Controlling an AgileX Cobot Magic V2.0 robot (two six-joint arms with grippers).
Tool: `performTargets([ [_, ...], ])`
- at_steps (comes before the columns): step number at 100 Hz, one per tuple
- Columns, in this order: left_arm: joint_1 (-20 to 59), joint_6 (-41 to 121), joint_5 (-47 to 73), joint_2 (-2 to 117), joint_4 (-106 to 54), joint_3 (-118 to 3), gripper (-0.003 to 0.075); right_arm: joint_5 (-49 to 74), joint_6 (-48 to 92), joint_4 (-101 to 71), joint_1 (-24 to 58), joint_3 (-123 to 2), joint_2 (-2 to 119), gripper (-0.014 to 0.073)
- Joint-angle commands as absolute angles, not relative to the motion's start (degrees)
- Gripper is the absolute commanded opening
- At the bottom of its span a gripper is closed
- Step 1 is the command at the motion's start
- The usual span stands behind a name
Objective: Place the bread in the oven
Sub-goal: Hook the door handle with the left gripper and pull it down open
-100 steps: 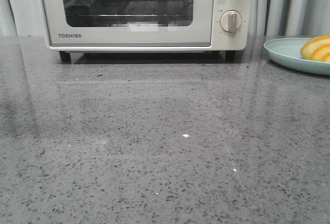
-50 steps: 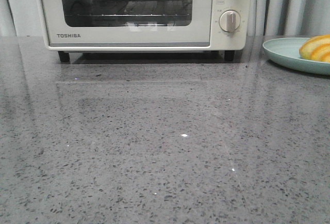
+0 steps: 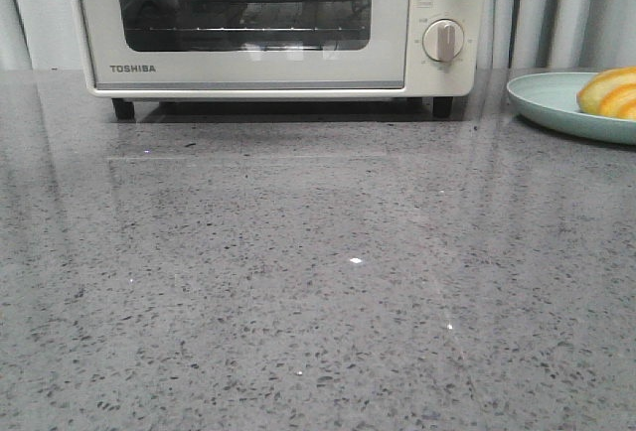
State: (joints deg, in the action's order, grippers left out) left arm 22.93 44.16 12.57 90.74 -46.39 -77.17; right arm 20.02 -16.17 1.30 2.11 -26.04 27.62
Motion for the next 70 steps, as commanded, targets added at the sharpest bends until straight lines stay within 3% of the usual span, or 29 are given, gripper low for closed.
performTargets([
  [1,23.35,44.43,8.07,89.3,-47.28,-79.13,-0.0021,16.2,-15.68,1.98,2.16,-28.15,28.29,-0.0056],
  [70,23.35,44.43,23.36,88.15,-41.81,-78.57,-0.0022,16.2,-15.68,1.98,2.16,-28.15,28.29,-0.0057],
])
